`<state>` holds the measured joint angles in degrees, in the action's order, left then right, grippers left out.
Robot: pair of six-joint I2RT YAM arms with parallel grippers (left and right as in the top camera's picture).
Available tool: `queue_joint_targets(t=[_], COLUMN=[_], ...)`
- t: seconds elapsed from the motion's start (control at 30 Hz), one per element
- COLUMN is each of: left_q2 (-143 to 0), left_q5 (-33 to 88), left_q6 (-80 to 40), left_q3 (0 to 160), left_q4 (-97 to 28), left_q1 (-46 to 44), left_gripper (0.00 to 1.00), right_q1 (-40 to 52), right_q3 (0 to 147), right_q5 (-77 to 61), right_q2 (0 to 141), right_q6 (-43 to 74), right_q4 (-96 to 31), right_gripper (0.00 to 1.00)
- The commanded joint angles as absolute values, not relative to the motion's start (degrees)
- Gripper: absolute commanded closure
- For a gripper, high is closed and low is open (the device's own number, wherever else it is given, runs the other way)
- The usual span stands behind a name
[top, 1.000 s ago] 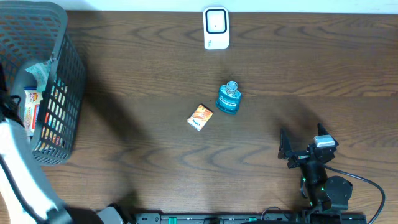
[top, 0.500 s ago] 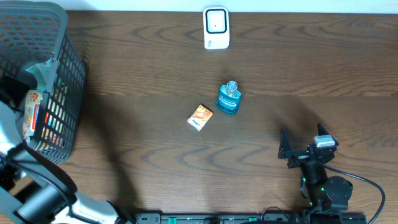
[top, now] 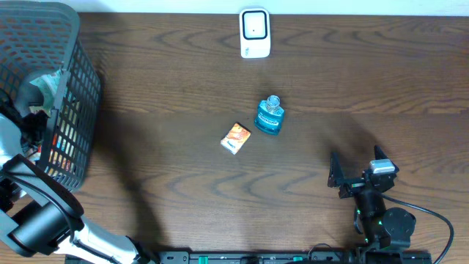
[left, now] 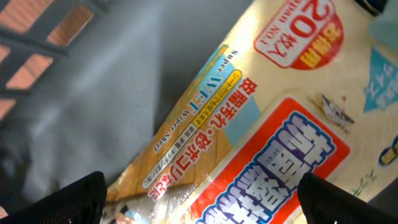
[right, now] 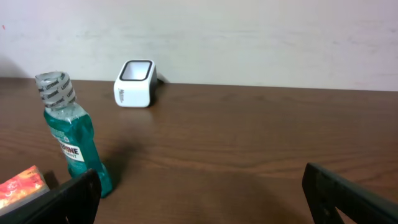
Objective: Scan the item barcode
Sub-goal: 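Reach the left gripper into the basket and grasp the yellow snack bag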
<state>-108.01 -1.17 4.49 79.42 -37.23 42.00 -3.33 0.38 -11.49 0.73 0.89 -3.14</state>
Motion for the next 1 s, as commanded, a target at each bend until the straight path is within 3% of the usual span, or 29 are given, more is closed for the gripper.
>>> queue_joint_targets(t=[0.0,0.2,0.47,0.57,0.73,0.97], left_q2=[-107.92,-107.96,-111.18,-113.25,-115.57,-110.26], left_q5=[-0.40,5.10,7.57,7.53,7.55,7.46], left_q6=[10.81,17.17,16.86,15.53,14.90,13.63], left_q3=[79.75,77.65,77.01,77.01,77.03,82.08], left_q4=[-37.47,-37.06,-36.23,-36.64,-36.84,-37.30], left_q1=[41.98,41.98,41.98,41.98,41.93,41.93], left_gripper=[0.02,0.02,0.00,0.18,0.67,0.92], right_q1=[-3.33,-3.33,-3.33,-3.33,-3.33,-3.33], right_q3=[0.32,0.32,0.32,0.32,0.32,0.32], right_q5=[-11.03,-11.03,-11.03,-11.03,-11.03,-11.03], right_q2=[0.60,0.60,0.60,0.60,0.60,0.60], right_q6=[1.65,1.65,1.65,1.65,1.65,1.65], right_q4=[-3.31,-3.31,-3.31,-3.31,-3.29,-3.31], right_gripper=[0.01,0.01,0.01,0.01,0.01,0.01])
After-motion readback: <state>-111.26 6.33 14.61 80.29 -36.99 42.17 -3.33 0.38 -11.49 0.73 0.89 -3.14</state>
